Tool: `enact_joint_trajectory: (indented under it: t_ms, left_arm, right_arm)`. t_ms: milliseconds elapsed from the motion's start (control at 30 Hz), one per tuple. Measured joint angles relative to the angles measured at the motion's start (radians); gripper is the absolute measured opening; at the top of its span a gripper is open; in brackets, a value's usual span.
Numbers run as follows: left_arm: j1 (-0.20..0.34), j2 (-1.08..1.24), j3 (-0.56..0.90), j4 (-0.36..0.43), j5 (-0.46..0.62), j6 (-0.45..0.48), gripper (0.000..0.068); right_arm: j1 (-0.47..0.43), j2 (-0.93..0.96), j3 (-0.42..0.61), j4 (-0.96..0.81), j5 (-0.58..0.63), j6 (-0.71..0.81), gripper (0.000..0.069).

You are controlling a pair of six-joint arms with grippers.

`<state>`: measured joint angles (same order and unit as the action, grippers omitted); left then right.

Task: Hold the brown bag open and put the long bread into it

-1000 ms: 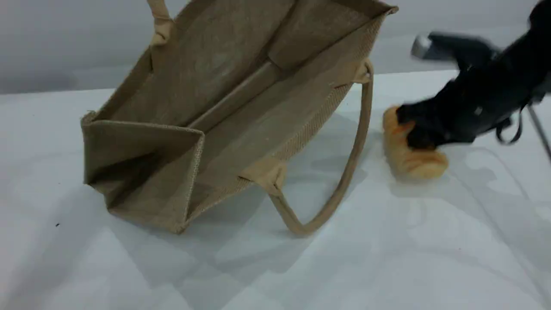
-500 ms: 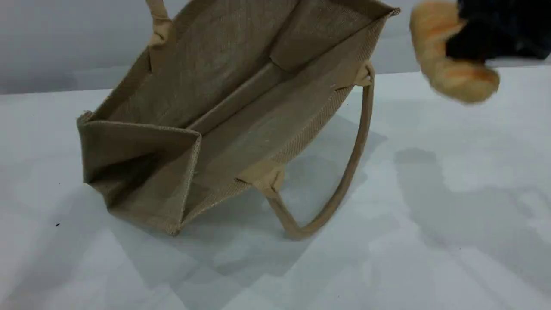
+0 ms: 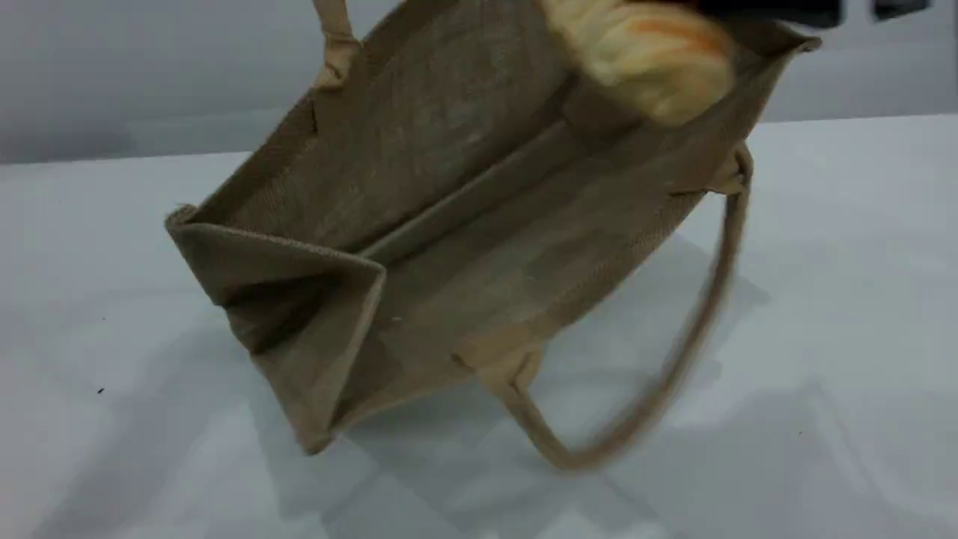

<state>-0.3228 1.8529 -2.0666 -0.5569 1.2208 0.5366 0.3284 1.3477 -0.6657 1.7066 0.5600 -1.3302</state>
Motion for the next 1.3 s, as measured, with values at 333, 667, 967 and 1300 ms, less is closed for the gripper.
enact_joint_trajectory:
  t_ms: [333,667,967,1300]
  left_arm:
    - [-0.011,0.0,0.0,-0.004,0.001,-0.023,0.0088]
    - [-0.02,0.001,0.0,-0.02,0.0,-0.023,0.0088]
    - [-0.03,0.001,0.0,-0.019,0.0,-0.023,0.0088]
    - [-0.03,0.001,0.0,-0.019,0.0,-0.023,0.0088]
  right_arm:
    - [0.071,0.168,-0.017,0.04,-0.138,-0.048,0.0048]
    - [0.071,0.323,-0.157,0.04,-0.171,0.011,0.0048]
    - [0.071,0.528,-0.332,0.038,-0.186,0.017,0.0048]
    - [0.071,0.559,-0.35,0.039,-0.206,0.01,0.0346]
